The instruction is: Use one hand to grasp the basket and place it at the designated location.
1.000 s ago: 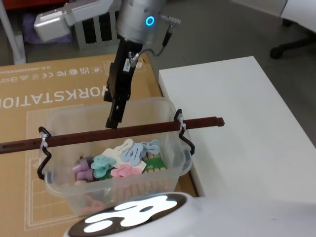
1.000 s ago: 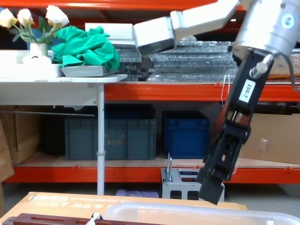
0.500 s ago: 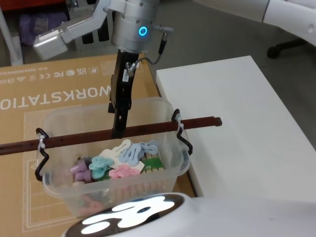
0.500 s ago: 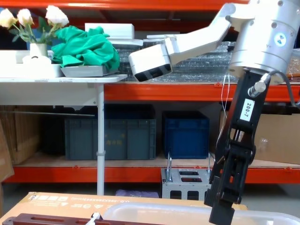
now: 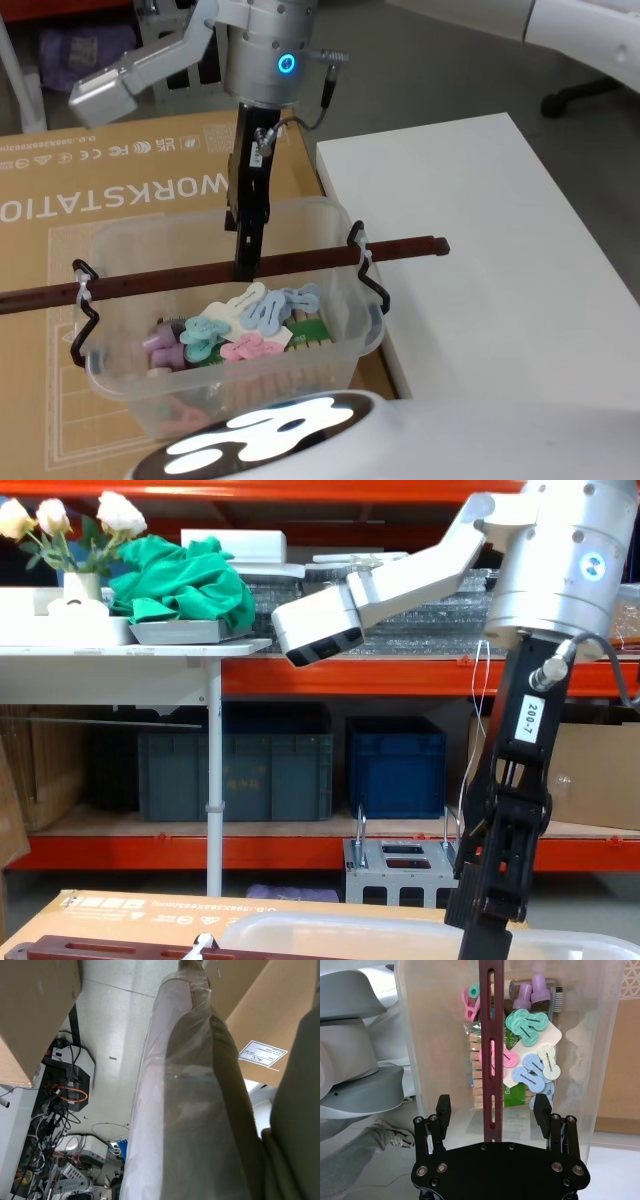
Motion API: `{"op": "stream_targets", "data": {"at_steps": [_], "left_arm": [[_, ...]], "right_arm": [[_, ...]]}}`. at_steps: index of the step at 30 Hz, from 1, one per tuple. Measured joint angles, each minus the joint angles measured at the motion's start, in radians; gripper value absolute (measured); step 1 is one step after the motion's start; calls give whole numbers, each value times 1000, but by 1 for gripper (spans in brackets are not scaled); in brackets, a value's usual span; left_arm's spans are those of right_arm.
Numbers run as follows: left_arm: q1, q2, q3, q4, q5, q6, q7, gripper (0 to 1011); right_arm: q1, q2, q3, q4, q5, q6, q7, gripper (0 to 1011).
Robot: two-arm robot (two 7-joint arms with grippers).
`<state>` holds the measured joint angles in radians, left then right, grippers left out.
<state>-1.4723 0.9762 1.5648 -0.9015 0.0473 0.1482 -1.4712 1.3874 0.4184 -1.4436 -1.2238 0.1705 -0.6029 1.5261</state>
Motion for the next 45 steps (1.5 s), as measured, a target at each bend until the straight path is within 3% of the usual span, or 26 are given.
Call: {"op": "stream_targets", "data": {"at_steps": [16,39,45], "left_arm": [[0,0,0,0,0,0,0,0],[0,0,0,0,0,0,0,0],[0,0,0,0,0,0,0,0]], "right_arm": [[-28,-20,-9,38,35,-19,11,1000],[-61,-32,-9,62,26,-35,-3,1000],[-48,-28,-27,21,-70,-6,-39,1000]]}}
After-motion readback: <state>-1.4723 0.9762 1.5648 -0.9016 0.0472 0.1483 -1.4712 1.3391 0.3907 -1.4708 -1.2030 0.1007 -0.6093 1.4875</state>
